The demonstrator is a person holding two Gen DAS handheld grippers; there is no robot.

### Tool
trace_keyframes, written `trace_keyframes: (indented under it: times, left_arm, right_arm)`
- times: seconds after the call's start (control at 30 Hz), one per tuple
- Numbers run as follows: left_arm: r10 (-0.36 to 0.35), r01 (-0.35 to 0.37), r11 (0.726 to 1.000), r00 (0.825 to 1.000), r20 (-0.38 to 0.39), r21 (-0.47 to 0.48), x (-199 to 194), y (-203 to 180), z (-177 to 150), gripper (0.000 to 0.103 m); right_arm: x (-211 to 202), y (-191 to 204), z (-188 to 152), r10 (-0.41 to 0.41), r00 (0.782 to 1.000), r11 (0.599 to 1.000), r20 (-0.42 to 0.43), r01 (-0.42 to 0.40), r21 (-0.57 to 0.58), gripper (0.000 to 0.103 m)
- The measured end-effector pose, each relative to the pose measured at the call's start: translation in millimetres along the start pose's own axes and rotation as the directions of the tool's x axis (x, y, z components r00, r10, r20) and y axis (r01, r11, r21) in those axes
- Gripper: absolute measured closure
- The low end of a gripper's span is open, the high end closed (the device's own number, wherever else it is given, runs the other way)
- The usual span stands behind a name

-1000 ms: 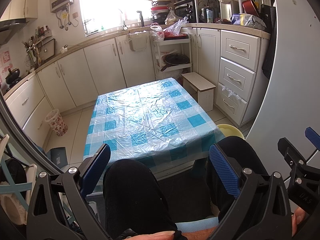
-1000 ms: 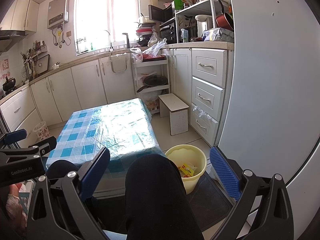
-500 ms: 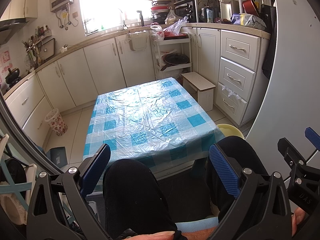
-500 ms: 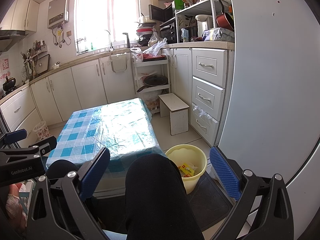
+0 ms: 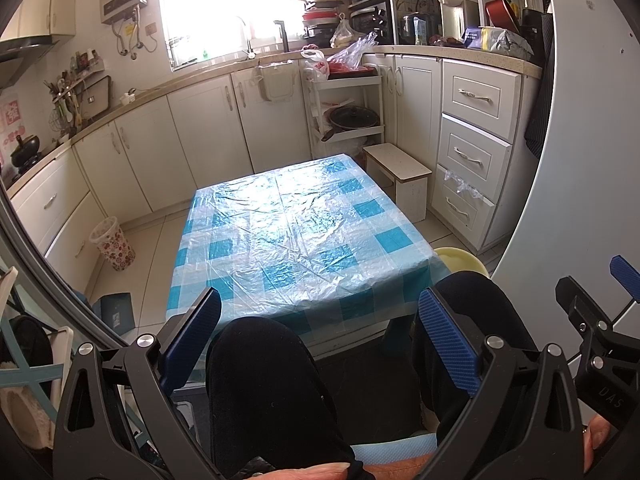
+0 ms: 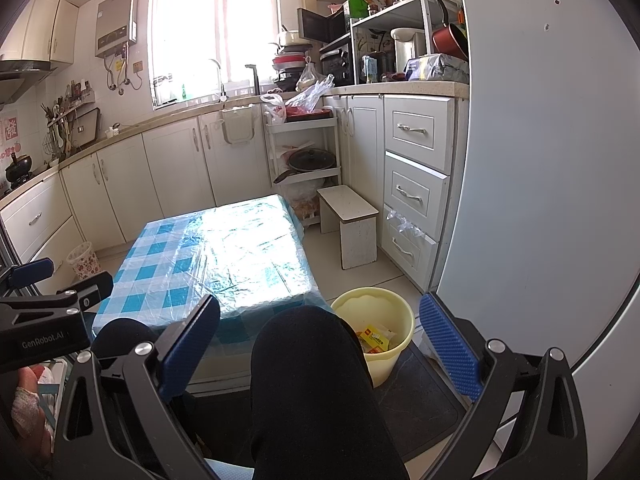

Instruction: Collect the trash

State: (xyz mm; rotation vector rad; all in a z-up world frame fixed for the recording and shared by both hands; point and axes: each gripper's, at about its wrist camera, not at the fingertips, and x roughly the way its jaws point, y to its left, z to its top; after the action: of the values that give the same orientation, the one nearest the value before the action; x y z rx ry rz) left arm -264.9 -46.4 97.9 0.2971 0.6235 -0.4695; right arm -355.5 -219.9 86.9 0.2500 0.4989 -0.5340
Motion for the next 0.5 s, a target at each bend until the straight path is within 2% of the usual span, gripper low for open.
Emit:
trace_keyframes:
  times: [0.5]
  left_arm:
    - [0.000, 0.000, 1.000, 1.000, 0.000, -0.001, -0.1, 1.0, -0.1, 0.008]
  right_arm:
    - [1.0, 1.4, -3.0, 0.001, 1.000, 1.000, -0.003, -0.001, -0.002, 0.007]
